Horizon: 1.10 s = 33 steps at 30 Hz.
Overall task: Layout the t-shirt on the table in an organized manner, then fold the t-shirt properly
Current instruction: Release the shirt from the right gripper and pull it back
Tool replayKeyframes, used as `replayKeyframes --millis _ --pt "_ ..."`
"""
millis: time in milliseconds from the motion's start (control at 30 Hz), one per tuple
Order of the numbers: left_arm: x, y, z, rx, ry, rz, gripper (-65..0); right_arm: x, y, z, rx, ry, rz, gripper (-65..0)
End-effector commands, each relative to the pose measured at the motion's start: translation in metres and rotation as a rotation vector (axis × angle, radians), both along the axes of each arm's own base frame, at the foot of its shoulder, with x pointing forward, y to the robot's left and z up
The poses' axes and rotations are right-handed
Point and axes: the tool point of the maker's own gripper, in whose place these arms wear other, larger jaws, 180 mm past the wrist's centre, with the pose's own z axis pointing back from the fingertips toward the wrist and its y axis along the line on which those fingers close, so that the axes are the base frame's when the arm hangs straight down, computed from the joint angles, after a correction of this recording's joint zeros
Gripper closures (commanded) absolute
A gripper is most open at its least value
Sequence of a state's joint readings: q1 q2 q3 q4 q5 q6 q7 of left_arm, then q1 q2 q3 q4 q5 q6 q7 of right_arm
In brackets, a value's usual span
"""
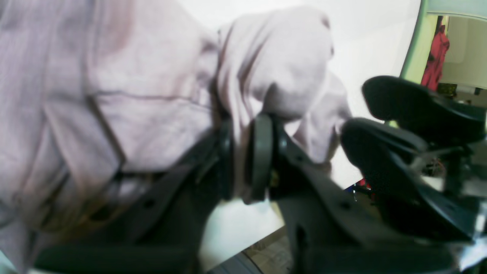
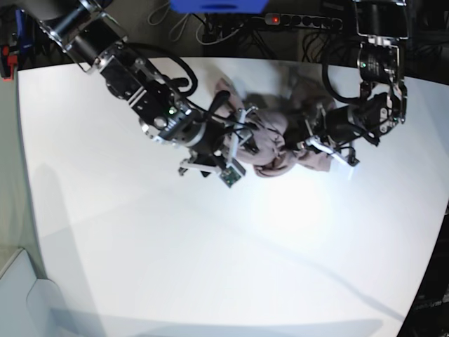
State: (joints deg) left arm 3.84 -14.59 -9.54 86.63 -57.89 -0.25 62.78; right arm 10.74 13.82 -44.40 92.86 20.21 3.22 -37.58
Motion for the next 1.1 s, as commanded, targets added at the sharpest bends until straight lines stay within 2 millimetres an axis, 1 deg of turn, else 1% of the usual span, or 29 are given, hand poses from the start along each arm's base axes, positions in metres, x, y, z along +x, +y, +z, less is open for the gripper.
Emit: replayKeyframes --millis 0,200,267,300,367,400,433,533,567,667,767,833,967,1067 --pt "0.006 0.002 0.009 0.000 -0.025 -0.004 -0.2 0.006 0.006 0.012 0.035 -0.036 0.010 -31.0" --pt "0.005 0.002 0.008 0.000 -0.022 -0.005 -0.2 0.005 0.002 -0.003 0.012 -0.005 0.002 -30.6" --pt "0.005 0.003 0.007 0.000 -0.021 -0.003 -0.2 0.004 0.001 -0.003 0.011 -0.004 0.002 -27.3" --pt "0.006 0.003 0.008 0.000 -0.023 -0.001 -0.2 0.004 0.001 -0.003 0.011 -0.004 0.002 -23.2" --pt "0.007 0.004 0.008 0.000 -0.024 0.001 -0.2 0.004 0.001 -0.003 0.011 -0.004 0.002 -12.0" --pt "0.007 0.004 0.008 0.000 -0.024 0.001 -0.2 0.005 0.000 -0.003 0.009 -0.005 0.001 -4.7" --pt "0.006 0.004 0.008 0.000 -0.023 0.002 -0.2 0.005 0.000 -0.003 0.008 -0.005 0.000 0.0" --pt "0.007 0.005 0.008 0.003 -0.023 0.003 -0.2 0.006 -0.004 -0.005 -0.001 -0.004 -0.003 0.0" --pt "0.007 0.006 0.008 0.005 -0.023 0.003 -0.2 0.006 -0.008 -0.006 -0.009 -0.007 -0.004 0.0" --pt "0.007 0.007 0.009 0.008 -0.028 0.001 -0.2 0.016 -0.016 0.000 -0.009 -0.027 -0.027 0.0" --pt "0.008 0.013 0.011 0.019 -0.034 0.002 -0.2 0.042 -0.044 0.015 0.015 -0.060 -0.135 0.0" --pt "0.012 0.022 0.018 0.028 -0.056 0.023 -0.2 0.059 -0.067 0.031 0.043 -0.092 -0.216 0.0" --pt "0.024 0.061 0.037 0.042 -0.110 0.140 -0.2 0.083 -0.113 0.066 0.094 -0.175 -0.364 0.0" --pt "0.026 0.081 0.043 0.056 -0.127 0.188 -0.2 0.095 -0.145 0.088 0.116 -0.228 -0.456 0.0"
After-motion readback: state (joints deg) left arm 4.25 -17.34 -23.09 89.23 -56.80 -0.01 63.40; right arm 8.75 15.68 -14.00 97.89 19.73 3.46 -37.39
